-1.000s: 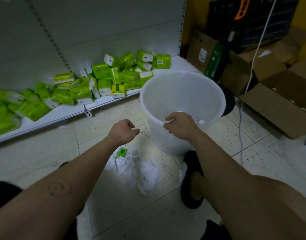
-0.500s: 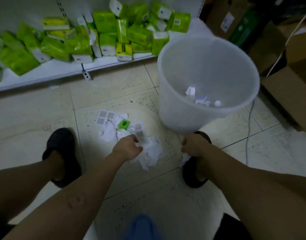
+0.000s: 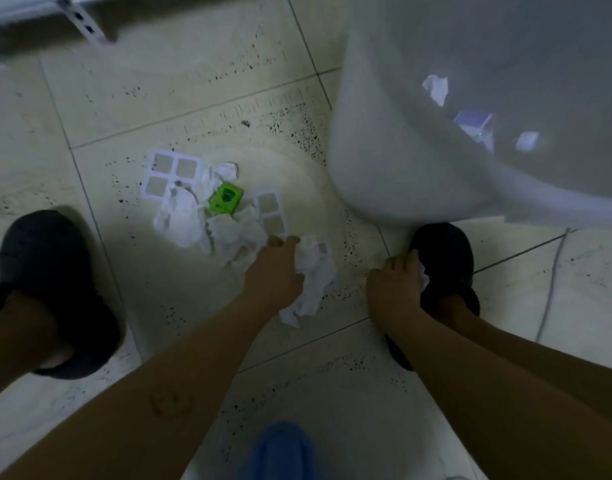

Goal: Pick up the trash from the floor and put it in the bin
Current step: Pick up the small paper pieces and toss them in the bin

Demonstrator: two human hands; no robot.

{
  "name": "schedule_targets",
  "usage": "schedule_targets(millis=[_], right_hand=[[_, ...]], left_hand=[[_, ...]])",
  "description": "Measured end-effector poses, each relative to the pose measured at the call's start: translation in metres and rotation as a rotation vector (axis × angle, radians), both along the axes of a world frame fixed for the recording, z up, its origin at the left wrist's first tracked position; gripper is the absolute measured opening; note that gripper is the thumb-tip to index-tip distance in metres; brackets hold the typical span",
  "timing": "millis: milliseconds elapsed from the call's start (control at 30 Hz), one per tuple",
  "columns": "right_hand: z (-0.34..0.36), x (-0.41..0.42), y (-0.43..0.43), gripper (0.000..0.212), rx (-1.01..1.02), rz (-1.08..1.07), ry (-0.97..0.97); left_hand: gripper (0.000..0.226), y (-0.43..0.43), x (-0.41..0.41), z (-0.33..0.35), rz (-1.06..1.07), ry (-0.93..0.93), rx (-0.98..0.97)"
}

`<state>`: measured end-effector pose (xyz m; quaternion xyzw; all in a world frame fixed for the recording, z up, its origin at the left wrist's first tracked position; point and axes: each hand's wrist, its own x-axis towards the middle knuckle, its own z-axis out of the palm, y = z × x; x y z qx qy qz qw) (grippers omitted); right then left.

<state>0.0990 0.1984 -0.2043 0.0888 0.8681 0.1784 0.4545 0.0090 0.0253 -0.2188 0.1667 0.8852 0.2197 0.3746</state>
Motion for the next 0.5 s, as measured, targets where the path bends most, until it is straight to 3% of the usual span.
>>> schedule_targets(millis=[133, 333, 500], right_hand=[[-0.018, 0.0, 0.013, 0.029, 0.049, -0.017, 0.012], [-0.024, 0.007, 0.018, 0.02, 0.055, 0.038, -0.054], [-0.01, 0.002, 0.009, 0.021, -0.109, -0.145, -0.046]], left_hand=[[0.066, 0.015, -0.011, -0.016, -0.102, 0.057, -0.126], [0.026, 0.015, -0.016, -0.027, -0.149, 0.163, -0.209], [0.022, 0.0, -0.012, -0.013, -0.059, 0.182, -0.147]])
